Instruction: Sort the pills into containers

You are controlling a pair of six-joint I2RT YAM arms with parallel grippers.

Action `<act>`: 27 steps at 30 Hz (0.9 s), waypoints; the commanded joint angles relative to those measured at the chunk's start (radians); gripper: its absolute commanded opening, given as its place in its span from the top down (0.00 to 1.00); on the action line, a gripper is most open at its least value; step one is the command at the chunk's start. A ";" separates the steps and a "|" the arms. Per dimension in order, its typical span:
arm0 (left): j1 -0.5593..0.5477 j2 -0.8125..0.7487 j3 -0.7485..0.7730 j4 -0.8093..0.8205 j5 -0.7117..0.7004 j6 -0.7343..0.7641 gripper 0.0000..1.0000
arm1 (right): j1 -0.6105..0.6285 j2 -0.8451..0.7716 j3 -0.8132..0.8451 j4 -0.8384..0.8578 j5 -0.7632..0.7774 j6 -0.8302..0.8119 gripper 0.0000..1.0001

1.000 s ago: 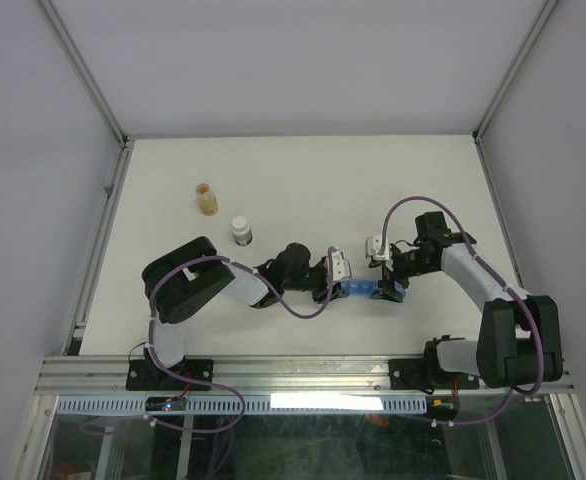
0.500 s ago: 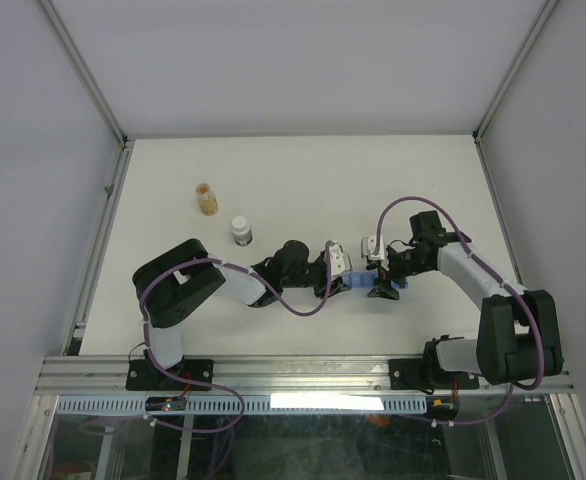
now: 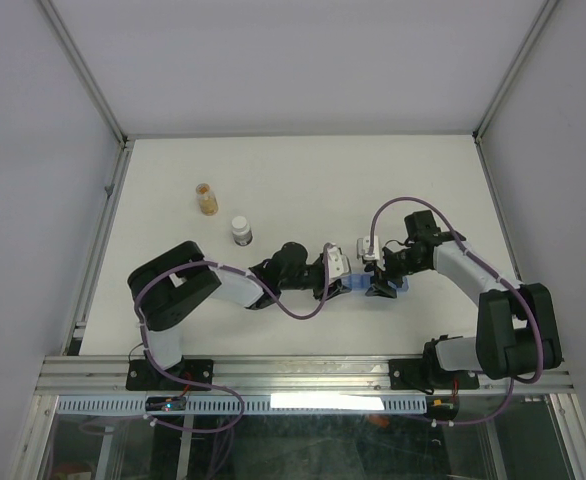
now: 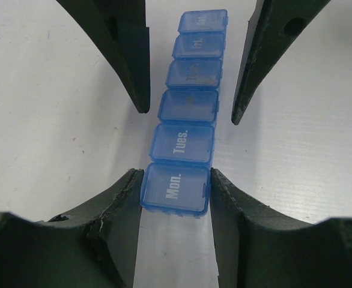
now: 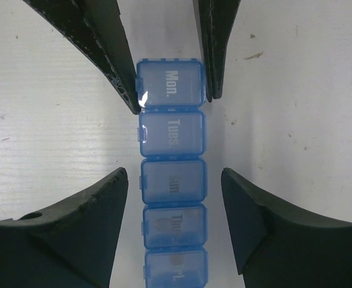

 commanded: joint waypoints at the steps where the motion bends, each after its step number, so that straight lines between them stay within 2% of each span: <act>1: -0.007 -0.066 -0.016 0.076 0.011 -0.015 1.00 | 0.008 0.000 0.008 0.030 0.000 0.014 0.34; 3: -0.006 -0.070 -0.019 0.078 0.013 -0.015 1.00 | 0.009 0.001 0.010 0.027 -0.006 0.013 0.34; 8: -0.007 -0.074 -0.020 0.078 0.015 -0.014 1.00 | 0.009 -0.005 0.018 0.011 -0.032 0.008 0.41; 21: -0.006 -0.084 -0.024 0.090 0.030 -0.027 1.00 | 0.017 -0.005 0.020 0.002 -0.045 0.000 0.46; 25: -0.006 -0.086 -0.025 0.089 0.032 -0.027 1.00 | 0.018 -0.007 0.026 -0.001 -0.046 0.005 0.53; 27: -0.006 -0.086 -0.026 0.086 0.032 -0.023 1.00 | 0.018 -0.007 0.035 -0.011 -0.052 0.009 0.60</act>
